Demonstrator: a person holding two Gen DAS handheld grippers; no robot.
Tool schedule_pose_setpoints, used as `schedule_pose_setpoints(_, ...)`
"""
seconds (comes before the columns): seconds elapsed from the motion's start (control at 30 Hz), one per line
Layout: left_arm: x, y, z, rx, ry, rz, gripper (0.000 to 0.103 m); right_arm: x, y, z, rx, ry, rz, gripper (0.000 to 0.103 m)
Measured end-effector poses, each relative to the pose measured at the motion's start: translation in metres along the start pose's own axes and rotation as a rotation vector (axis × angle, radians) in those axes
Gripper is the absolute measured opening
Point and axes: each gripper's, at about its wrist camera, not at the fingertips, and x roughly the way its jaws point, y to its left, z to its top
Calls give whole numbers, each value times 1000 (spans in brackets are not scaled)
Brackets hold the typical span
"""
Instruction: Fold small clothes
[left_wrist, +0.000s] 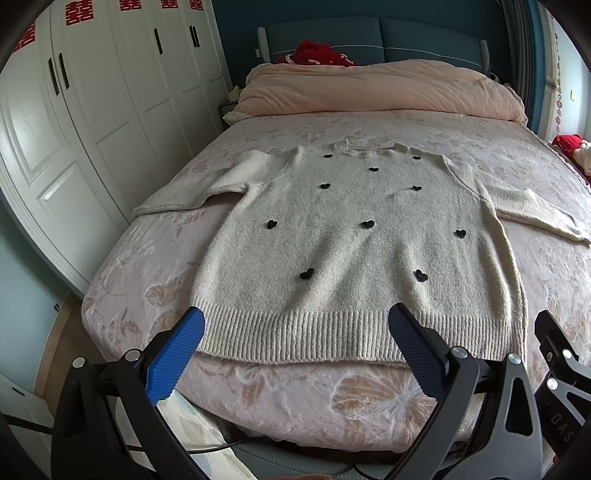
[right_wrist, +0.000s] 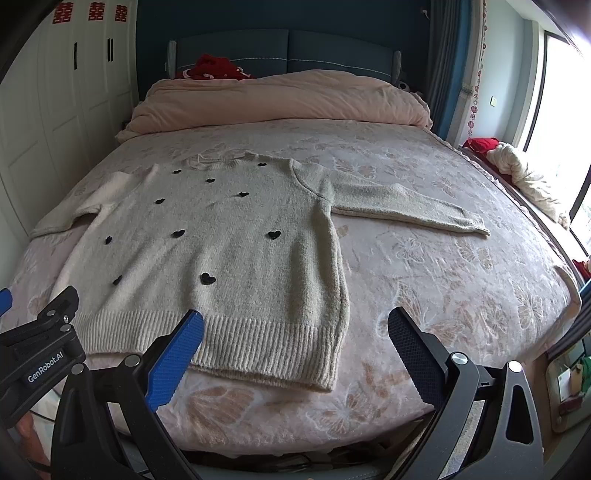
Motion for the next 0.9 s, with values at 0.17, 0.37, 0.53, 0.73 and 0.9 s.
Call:
schedule_pose_setpoints(0.17, 0, -1, -1, 3, 4, 2, 97, 1, 1, -1, -2, 3, 2, 98)
schedule_pose_setpoints(0.37, 0, -2, -3, 8, 2, 4, 97, 0, 1, 0, -1, 3, 3, 98)
schedule_pose_setpoints(0.53, 1, -3, -3, 11, 3, -1, 97, 0, 2, 0, -1, 4, 5, 98)
schedule_pose_setpoints(0.73, 1, -4, -3, 12, 11, -4, 98, -1, 4, 0, -6, 3, 9, 98)
schedule_pose_setpoints(0.9, 1, -5, -4, 17, 10, -1, 98, -1, 5, -1, -5, 2, 10, 98)
